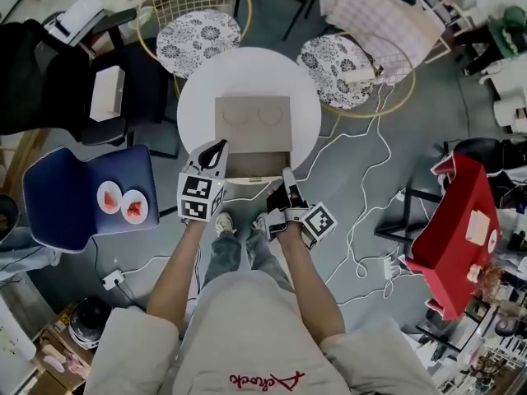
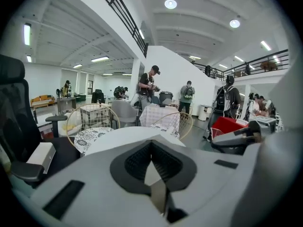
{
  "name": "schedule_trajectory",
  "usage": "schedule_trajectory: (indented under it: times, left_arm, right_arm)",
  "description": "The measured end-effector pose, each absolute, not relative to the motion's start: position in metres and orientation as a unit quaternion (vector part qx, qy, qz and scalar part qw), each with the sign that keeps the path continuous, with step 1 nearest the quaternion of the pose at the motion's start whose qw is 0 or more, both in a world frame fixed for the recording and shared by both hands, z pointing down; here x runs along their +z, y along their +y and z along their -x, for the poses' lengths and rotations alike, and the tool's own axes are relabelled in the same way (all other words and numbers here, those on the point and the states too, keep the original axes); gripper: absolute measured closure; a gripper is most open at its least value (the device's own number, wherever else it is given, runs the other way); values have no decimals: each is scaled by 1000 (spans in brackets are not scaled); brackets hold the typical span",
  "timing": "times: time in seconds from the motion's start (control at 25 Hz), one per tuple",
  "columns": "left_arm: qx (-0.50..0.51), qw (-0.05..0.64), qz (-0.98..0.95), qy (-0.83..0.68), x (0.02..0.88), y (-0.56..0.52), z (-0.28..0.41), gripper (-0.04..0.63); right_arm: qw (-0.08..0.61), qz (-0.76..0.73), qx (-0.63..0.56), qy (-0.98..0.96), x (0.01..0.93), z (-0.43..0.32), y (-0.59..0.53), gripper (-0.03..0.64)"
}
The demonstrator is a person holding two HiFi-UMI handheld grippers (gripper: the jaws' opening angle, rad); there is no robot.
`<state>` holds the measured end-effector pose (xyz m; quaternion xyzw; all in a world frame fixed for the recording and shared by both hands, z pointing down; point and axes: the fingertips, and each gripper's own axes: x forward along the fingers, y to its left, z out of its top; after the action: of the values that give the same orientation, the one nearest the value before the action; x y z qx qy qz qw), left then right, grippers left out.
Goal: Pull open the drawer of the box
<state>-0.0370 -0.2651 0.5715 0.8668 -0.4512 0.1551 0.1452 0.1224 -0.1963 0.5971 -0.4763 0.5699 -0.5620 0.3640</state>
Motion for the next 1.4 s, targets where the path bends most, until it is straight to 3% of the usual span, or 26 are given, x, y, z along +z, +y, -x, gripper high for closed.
schedule_trajectory:
  times: [0.2, 0.44, 0.72, 0.84, 1.4]
  left_arm:
    - [137, 128, -870, -456, 521, -249, 33, 583]
    - [123, 109, -874, -458, 481, -230, 21, 583]
    - [119, 99, -869, -470, 476, -204, 8, 583]
    - [110, 92, -867, -477, 467, -193, 4, 583]
    - [90, 76, -864, -489, 454, -109, -10, 583]
  right_arm:
    - [392, 461, -534, 591, 544, -128, -210, 601]
    - [330, 474, -479, 661, 502, -126, -222, 601]
    - [29, 538, -232, 810, 478, -113, -210, 601]
    - [-52, 543, -128, 828, 470, -108, -201, 601]
    - [-66, 510, -54, 856, 441, -94, -116, 601]
